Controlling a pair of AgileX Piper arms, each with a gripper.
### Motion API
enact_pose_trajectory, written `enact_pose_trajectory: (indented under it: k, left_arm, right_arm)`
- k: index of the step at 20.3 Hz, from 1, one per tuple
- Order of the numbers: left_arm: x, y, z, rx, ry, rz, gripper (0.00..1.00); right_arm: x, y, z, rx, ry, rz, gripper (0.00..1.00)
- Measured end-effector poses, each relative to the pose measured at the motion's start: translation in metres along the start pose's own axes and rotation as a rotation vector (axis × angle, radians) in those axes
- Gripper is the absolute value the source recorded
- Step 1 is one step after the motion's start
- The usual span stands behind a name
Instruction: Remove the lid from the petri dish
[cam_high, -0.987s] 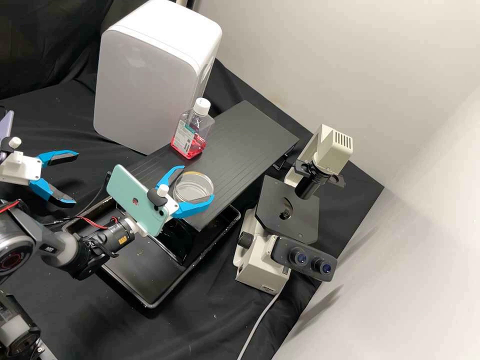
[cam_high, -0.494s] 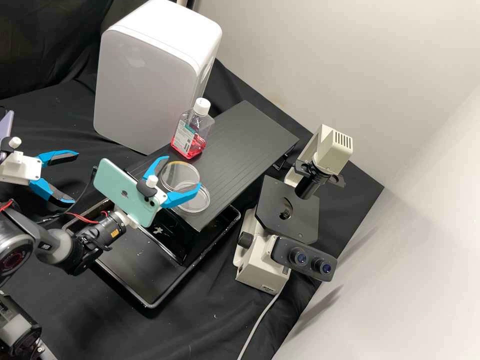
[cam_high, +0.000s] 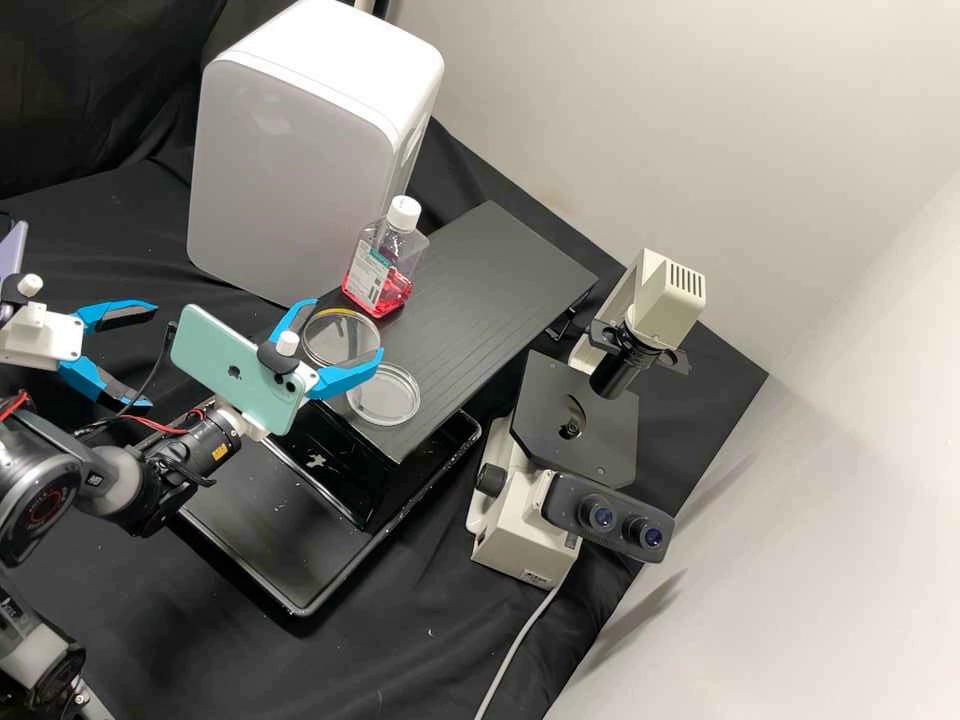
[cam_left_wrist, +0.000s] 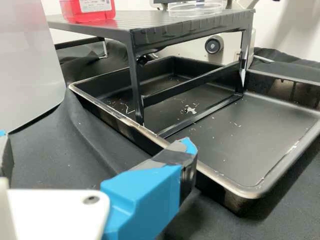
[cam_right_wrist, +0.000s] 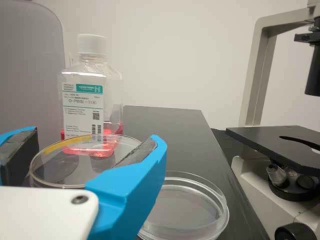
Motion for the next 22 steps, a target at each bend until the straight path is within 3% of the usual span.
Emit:
enact_pose_trajectory:
  k: [9, 19, 20, 22]
  left_arm:
    - [0.000, 0.0000, 0.000, 0.000, 0.000, 0.000, 1.00]
    - [0.000, 0.0000, 0.000, 0.000, 0.000, 0.000, 1.00]
    - [0.000, 0.0000, 0.000, 0.000, 0.000, 0.000, 1.00]
    - [0.000, 0.0000, 0.000, 0.000, 0.000, 0.000, 1.00]
  right_arm:
    - [0.003, -0.012, 0.010, -0.024, -0.049, -0.046, 0.00]
    - [0.005, -0.014, 0.009, -0.023, -0.039, -0.048, 0.00]
    - [0.005, -0.014, 0.009, -0.023, -0.039, -0.048, 1.00]
    - [0.005, -0.014, 0.009, -0.023, -0.039, -0.048, 1.00]
